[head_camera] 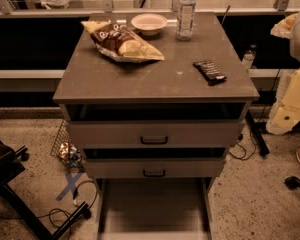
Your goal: Place rxbar chocolate into bottom drawer
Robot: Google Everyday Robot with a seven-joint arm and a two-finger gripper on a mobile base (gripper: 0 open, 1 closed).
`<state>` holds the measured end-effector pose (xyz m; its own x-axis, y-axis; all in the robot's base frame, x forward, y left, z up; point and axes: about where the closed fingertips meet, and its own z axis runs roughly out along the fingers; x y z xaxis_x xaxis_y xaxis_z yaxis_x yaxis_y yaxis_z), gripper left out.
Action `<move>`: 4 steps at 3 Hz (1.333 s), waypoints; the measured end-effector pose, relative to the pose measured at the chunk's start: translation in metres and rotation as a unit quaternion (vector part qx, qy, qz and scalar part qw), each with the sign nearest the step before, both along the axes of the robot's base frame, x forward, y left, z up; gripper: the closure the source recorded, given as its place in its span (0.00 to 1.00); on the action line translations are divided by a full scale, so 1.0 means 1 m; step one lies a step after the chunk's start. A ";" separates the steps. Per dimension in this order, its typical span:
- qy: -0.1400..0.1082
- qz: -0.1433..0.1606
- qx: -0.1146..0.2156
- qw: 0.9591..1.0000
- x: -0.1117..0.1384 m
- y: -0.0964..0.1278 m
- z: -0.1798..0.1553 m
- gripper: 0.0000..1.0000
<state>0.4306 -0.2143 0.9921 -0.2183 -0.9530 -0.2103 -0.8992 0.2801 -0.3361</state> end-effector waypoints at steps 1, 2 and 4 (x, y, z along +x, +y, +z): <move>-0.003 -0.004 0.004 1.000 0.003 -0.001 0.000 0.00; -0.024 -0.030 0.027 0.999 0.029 -0.012 -0.007 0.00; -0.116 -0.161 0.142 0.970 0.150 -0.080 -0.032 0.00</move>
Offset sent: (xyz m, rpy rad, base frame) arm 0.1066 -0.0486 -0.0303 0.1915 -0.1593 -0.2166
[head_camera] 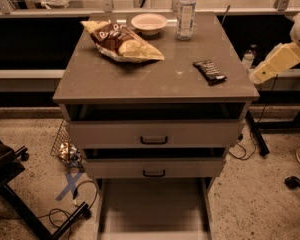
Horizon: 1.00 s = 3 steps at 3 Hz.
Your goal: Place rxbar chocolate into bottom drawer
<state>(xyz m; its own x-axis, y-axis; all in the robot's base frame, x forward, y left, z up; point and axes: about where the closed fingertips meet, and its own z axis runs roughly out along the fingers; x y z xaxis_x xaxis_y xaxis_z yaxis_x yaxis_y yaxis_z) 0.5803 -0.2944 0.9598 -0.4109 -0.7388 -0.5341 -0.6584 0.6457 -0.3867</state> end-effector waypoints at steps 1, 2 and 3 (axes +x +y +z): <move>-0.007 -0.051 0.041 0.998 0.036 -0.012 -0.009 0.00; -0.004 -0.063 0.052 0.997 0.040 -0.013 -0.011 0.00; 0.004 -0.078 0.088 0.993 0.050 -0.009 -0.021 0.00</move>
Offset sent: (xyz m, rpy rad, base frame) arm 0.0349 -0.0117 -0.0085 0.0805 -0.0130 -0.0994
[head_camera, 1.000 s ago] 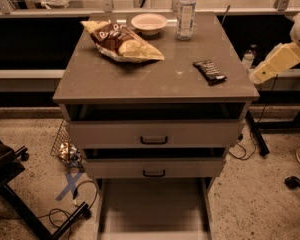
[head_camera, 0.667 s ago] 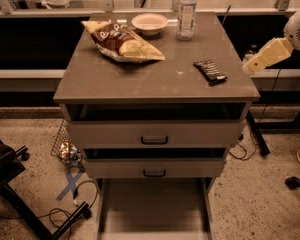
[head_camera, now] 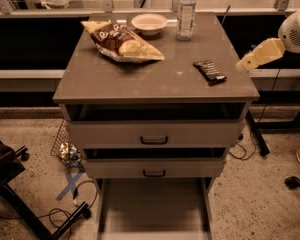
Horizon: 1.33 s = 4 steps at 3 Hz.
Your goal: Place rxbar chocolate into bottom drawer
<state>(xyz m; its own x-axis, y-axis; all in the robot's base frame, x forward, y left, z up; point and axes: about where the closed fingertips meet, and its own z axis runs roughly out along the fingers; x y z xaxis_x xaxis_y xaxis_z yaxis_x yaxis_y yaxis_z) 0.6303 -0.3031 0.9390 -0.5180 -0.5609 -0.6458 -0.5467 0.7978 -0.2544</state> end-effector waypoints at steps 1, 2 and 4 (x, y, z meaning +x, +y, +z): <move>0.031 -0.034 0.032 0.998 0.019 0.006 -0.031 0.00; 0.064 -0.086 0.068 0.992 0.032 0.016 -0.057 0.00; 0.101 -0.099 0.114 0.983 0.057 0.064 -0.088 0.00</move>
Offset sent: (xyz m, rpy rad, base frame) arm 0.0474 0.0268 -0.0881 0.2341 0.2089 -0.3195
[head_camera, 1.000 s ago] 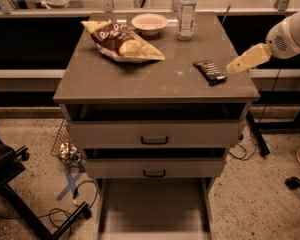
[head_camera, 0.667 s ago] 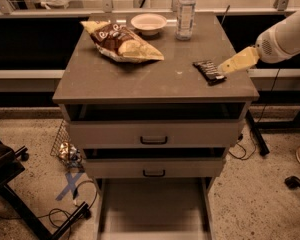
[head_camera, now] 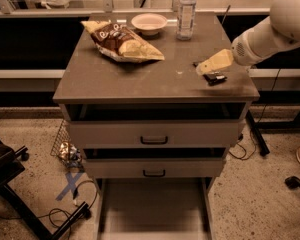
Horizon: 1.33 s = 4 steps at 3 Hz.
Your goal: Place rxbar chocolate into bottom drawer
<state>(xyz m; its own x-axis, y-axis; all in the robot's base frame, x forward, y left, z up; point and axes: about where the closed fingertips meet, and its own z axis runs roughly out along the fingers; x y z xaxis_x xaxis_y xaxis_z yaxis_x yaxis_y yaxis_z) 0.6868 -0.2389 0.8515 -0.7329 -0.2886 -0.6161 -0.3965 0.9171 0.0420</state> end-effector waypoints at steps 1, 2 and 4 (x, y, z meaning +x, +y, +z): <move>0.016 0.005 0.001 1.000 0.017 0.014 -0.019 0.00; 0.038 0.003 -0.031 0.999 0.025 0.012 -0.043 0.17; 0.052 -0.003 -0.042 0.998 0.027 0.007 -0.046 0.64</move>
Offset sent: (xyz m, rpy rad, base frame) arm 0.0358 0.0006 -0.0677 -0.1618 0.1254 -0.0083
